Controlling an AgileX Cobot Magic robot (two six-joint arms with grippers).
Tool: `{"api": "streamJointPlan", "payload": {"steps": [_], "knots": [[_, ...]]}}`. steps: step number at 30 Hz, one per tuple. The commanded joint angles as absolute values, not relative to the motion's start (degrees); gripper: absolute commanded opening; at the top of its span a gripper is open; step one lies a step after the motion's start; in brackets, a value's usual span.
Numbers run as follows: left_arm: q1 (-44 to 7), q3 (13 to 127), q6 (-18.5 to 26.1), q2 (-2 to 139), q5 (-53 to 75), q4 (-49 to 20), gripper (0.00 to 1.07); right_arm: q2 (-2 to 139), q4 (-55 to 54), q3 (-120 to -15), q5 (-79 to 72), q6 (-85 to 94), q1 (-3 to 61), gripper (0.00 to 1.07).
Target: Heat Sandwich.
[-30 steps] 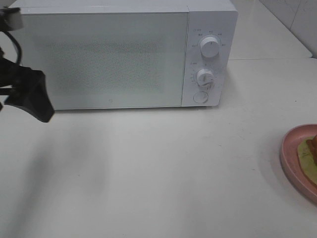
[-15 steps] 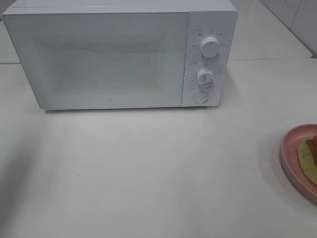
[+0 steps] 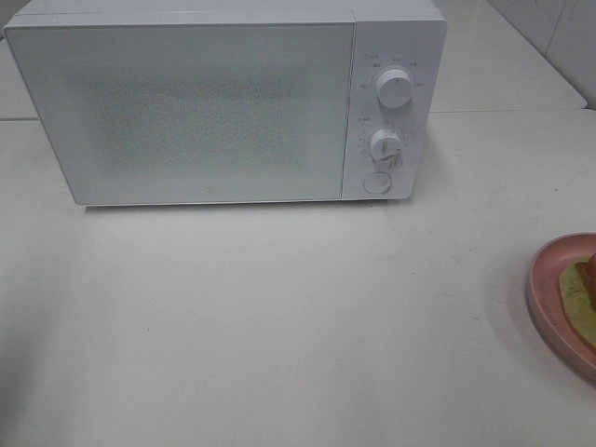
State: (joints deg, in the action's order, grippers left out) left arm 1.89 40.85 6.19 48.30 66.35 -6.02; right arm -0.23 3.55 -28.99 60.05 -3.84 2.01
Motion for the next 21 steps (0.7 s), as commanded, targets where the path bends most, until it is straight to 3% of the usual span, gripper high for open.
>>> {"api": "streamJointPlan", "payload": {"steps": [1, 21], "knots": [[2.1, 37.8, 5.7, 41.7, 64.3, -5.8, 1.04, -1.8, 3.5, -28.9, 59.5, -3.3, 1.7, 0.76], [2.1, 28.5, 6.3, 9.8, 59.5, -5.4, 1.04, -1.8, 3.5, -28.9, 59.5, -3.3, 1.7, 0.76]]}}
